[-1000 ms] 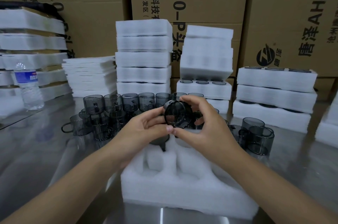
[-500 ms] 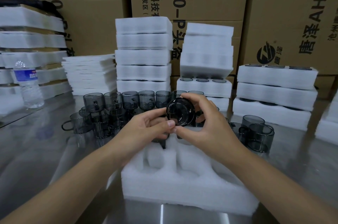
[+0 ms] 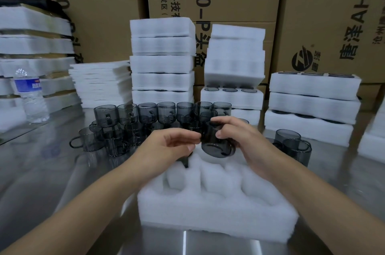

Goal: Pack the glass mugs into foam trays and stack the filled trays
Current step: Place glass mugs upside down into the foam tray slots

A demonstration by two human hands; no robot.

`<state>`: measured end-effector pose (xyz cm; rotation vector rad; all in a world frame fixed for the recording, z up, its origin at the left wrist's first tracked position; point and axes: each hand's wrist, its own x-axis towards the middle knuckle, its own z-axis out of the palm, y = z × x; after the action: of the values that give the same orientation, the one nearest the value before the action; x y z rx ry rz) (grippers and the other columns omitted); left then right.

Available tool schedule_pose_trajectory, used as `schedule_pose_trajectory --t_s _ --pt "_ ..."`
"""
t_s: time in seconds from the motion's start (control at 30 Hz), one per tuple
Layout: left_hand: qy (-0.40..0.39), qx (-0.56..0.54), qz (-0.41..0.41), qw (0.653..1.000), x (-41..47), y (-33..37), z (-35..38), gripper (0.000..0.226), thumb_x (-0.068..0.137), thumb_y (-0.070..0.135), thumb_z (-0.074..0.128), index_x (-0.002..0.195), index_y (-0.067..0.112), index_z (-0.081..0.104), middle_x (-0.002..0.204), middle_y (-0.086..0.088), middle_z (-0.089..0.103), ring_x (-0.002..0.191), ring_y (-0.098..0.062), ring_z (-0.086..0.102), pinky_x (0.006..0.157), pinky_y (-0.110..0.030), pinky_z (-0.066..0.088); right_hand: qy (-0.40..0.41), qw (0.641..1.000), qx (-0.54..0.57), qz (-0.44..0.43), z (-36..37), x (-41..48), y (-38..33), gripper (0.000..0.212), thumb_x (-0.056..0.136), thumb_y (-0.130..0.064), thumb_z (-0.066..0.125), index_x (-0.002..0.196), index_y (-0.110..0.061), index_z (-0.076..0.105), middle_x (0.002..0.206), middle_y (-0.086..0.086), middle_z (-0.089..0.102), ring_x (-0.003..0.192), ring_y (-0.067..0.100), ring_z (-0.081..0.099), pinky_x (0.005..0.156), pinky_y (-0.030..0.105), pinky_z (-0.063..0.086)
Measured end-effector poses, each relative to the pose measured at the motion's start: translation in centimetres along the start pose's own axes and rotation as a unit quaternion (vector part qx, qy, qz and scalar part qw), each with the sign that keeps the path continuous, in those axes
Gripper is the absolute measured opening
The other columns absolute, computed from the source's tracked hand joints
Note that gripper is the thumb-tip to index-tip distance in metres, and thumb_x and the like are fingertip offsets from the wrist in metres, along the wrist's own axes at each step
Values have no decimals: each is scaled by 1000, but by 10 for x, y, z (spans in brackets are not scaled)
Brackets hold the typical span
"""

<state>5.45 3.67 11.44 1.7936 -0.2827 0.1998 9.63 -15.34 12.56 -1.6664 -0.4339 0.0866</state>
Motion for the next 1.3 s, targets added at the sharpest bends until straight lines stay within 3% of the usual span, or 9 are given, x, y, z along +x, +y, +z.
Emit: schedule_pose_trajectory --t_s 0.17,0.33,0.4,0.53,0.63,0.83,0.93,1.07,1.3 --pt "22 145 45 988 -3 -3 3 40 88 -4 60 94 34 70 94 5 71 88 -2 65 79 -15 51 -43 997 -55 -12 1 -4 -1 56 52 -21 61 105 -37 67 104 -5 64 94 2 58 79 17 42" --pt "1 235 98 967 -7 -2 3 52 89 -3 58 108 46 60 104 16 57 83 0 59 75 -11 48 -48 996 -70 -24 1 -6 -3 64 54 -19 56 117 -30 64 79 -11 63 69 -13 56 67 1 42" --pt "-4 246 114 963 -7 -2 2 59 89 -3 58 112 51 56 105 18 55 90 0 58 79 -14 48 -55 994 -87 -28 1 -7 -3 67 56 -20 56 122 -31 61 84 -3 64 73 -8 57 71 5 43" --pt "-19 271 116 955 -6 -4 1 71 90 1 57 119 65 46 110 21 53 96 -7 58 81 -23 51 -83 985 -149 -40 5 -8 -2 69 61 -25 57 129 -33 56 124 -3 56 105 12 59 92 33 49" --pt "-28 268 123 955 -6 -5 1 63 90 2 58 119 57 51 111 22 53 94 -5 58 81 -21 50 -74 985 -154 -31 5 -8 -2 67 62 -29 60 129 -37 55 125 -8 53 109 4 54 89 20 46" --pt "-28 257 110 960 -5 -6 2 52 90 5 59 121 46 57 111 23 54 93 -6 58 83 -23 50 60 993 -94 -32 4 2 5 11 84 -27 64 89 -35 70 90 -17 70 78 -10 61 61 3 42" --pt "-32 262 112 958 -6 -4 3 45 91 6 58 117 43 60 113 29 54 96 2 57 83 -14 47 99 985 -134 -43 2 5 10 14 83 -24 67 78 -36 70 83 -20 69 79 -8 61 60 5 41" --pt "-29 268 105 957 -5 -3 4 36 92 4 56 113 30 67 111 28 56 92 6 57 77 -5 42 80 978 -187 -41 3 3 11 12 81 -25 69 82 -36 69 79 -18 67 70 -6 61 55 2 40" --pt "-26 279 91 956 -5 -1 5 34 92 3 54 112 26 68 108 27 56 84 4 57 72 -6 42 69 961 -263 -52 4 0 9 14 82 -20 66 89 -32 69 72 -18 60 60 -7 53 52 2 37"
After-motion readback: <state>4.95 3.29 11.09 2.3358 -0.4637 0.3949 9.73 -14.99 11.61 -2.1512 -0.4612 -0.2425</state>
